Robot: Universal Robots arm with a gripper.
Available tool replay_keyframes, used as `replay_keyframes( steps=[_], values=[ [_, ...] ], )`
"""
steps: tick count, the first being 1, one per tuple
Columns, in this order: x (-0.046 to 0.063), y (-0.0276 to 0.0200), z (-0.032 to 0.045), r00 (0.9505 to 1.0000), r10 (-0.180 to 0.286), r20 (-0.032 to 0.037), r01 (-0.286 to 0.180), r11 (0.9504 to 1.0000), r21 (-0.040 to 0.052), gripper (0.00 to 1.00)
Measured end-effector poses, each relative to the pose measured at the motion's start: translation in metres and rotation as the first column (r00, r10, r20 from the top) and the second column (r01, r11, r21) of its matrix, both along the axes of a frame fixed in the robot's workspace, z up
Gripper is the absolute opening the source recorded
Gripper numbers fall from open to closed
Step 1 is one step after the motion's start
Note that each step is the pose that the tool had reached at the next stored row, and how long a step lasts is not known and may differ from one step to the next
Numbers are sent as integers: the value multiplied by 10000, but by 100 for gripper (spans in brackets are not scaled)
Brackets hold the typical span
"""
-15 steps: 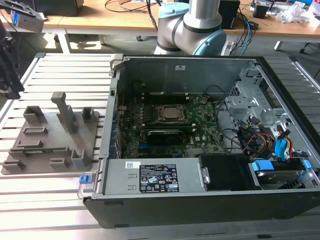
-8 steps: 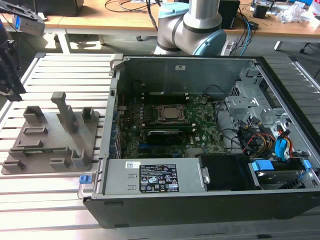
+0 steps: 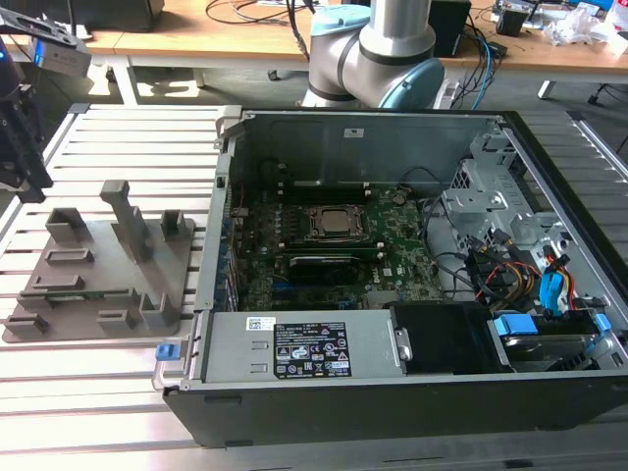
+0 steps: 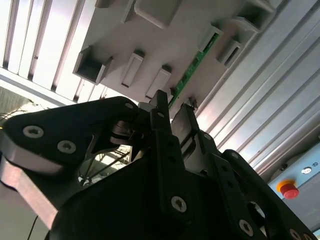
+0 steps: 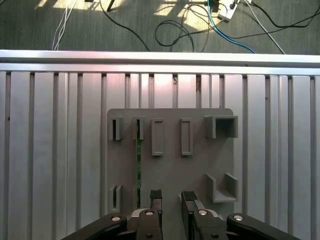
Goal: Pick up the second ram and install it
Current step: 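Pick up the second ram and move it above second insertion slot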
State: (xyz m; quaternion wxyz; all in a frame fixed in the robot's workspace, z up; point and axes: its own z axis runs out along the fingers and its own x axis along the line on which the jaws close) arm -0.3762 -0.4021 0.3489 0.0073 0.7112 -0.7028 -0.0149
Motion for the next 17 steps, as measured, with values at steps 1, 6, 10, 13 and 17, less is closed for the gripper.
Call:
replay_keyframes(
  steps=[1,6,10,13,17],
  values=[
    [0,0,-6,10000,0,0,0,10000,0,30],
    [0,0,-63,10000,0,0,0,10000,0,30],
    [0,0,-93,10000,0,0,0,10000,0,30],
    [0,0,-125,10000,0,0,0,10000,0,30],
    [0,-1,-170,10000,1,0,-1,10000,0,30]
  ],
)
